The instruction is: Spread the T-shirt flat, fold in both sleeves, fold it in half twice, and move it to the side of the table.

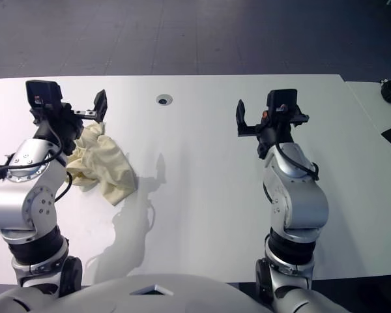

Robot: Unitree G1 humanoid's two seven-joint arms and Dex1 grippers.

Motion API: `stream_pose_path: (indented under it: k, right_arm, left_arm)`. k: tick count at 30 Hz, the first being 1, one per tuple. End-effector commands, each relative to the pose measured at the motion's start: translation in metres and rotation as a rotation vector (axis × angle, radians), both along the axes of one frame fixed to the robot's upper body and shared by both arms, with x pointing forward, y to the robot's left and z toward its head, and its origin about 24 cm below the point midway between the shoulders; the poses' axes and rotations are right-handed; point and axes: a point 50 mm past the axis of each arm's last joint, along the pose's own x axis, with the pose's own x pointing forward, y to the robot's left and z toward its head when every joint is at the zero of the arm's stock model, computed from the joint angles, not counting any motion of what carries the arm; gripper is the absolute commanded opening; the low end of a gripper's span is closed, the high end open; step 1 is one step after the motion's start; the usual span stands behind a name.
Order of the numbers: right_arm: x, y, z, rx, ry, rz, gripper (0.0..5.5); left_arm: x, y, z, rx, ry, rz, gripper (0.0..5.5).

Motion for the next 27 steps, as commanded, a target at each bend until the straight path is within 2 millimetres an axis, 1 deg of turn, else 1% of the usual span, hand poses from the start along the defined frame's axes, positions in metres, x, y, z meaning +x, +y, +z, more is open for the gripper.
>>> stream_pose_path:
  k: [1,6,7,8,10,12,13,14,16,18,22,25,26,27]
  right_arm:
    - [0.002,0.002,0.002,0.0,-0.01,0.006,5.37]
    - [0.001,0.002,0.002,0.001,-0.011,0.006,5.37]
    - [0.001,0.002,0.002,0.002,-0.011,0.005,5.37]
    - [0.001,0.002,0.002,0.002,-0.012,0.006,5.37]
    - [0.001,0.003,0.003,0.002,-0.012,0.01,5.37]
    - [0.001,0.003,0.003,0.0,-0.011,0.014,5.37]
    - [0.001,0.003,0.002,-0.002,-0.008,0.017,5.37]
    - [0.0,0.002,0.002,-0.004,-0.006,0.018,5.37]
    - [0.0,0.002,0.001,-0.007,-0.002,0.019,5.37]
    - [-0.001,0.002,0.001,-0.007,0.0,0.02,5.37]
    - [0.0,0.004,0.001,-0.006,0.001,0.029,5.37]
    - [0.002,0.004,0.002,-0.009,-0.002,0.034,5.37]
    - [0.002,0.004,0.002,-0.01,-0.004,0.034,5.37]
    - [0.002,0.003,0.002,-0.011,-0.005,0.034,5.37]
  left_arm:
    - [-0.001,0.011,-0.004,0.033,0.015,0.032,5.4]
    - [-0.001,0.017,-0.004,0.059,0.015,0.046,5.4]
    - [-0.001,0.02,-0.006,0.075,0.027,0.053,5.4]
    - [-0.003,0.026,-0.012,0.108,0.059,0.069,5.4]
    - [-0.007,0.044,-0.031,0.241,0.153,0.107,5.4]
    - [-0.014,0.06,-0.044,0.437,0.219,0.109,5.4]
    - [-0.017,0.067,-0.049,0.553,0.24,0.092,5.4]
    - [-0.019,0.072,-0.051,0.628,0.258,0.062,5.4]
    - [-0.021,0.076,-0.053,0.73,0.274,0.008,5.4]
    - [-0.019,0.073,-0.058,0.781,0.29,-0.055,5.4]
    - [-0.022,0.059,-0.078,0.781,0.354,-0.198,5.4]
    - [-0.035,0.047,-0.102,0.835,0.483,-0.366,5.4]
    - [-0.041,0.042,-0.109,0.839,0.523,-0.431,5.4]
    - [-0.046,0.032,-0.113,0.802,0.548,-0.493,5.4]
